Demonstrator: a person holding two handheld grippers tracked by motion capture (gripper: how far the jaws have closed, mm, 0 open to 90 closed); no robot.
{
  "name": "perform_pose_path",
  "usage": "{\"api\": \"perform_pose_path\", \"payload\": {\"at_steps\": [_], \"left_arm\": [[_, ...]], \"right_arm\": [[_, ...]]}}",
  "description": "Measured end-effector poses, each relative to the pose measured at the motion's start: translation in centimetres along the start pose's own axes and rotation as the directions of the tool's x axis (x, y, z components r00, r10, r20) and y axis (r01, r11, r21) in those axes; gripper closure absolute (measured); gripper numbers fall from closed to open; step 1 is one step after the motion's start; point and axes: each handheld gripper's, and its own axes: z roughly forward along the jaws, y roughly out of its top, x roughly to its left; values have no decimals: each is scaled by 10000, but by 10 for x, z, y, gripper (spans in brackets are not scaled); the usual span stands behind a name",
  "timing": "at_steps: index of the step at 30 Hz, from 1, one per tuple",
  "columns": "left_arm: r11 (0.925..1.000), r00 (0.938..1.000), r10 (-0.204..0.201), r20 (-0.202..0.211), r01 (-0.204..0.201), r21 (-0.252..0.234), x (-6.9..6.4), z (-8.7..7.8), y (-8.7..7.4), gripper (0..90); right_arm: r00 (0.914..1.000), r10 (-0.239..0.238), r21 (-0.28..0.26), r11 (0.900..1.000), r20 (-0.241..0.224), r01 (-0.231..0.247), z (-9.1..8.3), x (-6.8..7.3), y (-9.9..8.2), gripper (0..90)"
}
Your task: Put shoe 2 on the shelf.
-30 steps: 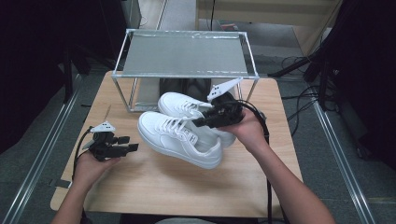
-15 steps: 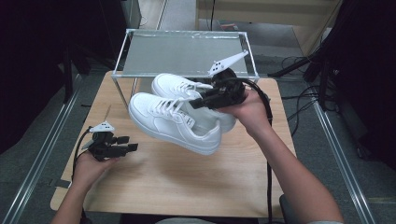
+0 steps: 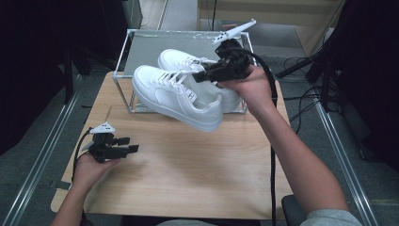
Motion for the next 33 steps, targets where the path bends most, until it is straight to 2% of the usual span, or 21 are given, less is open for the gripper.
{"api": "perform_pose_path", "payload": {"at_steps": [7, 17, 24, 29, 33], "left_arm": [[10000, 10000, 64, 72, -64, 71, -1, 1, 1, 410], [10000, 9999, 77, 140, -78, 22, -3, 2, 1, 410], [9998, 9996, 175, 207, -175, 5, -4, 4, 2, 411], [9998, 9994, 204, 269, -204, -6, -4, 2, 2, 410], [9999, 9993, 142, 339, -141, -27, -5, 4, 3, 410]], "right_arm": [[9941, 599, -59, 9982, 909, -596, 6, -21, 18, 751], [9761, 1280, -130, 9917, 1758, -1277, 27, -47, 34, 751], [9530, 1805, -221, 9833, 2432, -1806, 37, -62, 48, 750], [9309, 2216, -175, 9739, 2904, -2263, 47, -73, 57, 750], [9115, 2542, -434, 9662, 3233, -2541, 56, -81, 63, 751]]}}
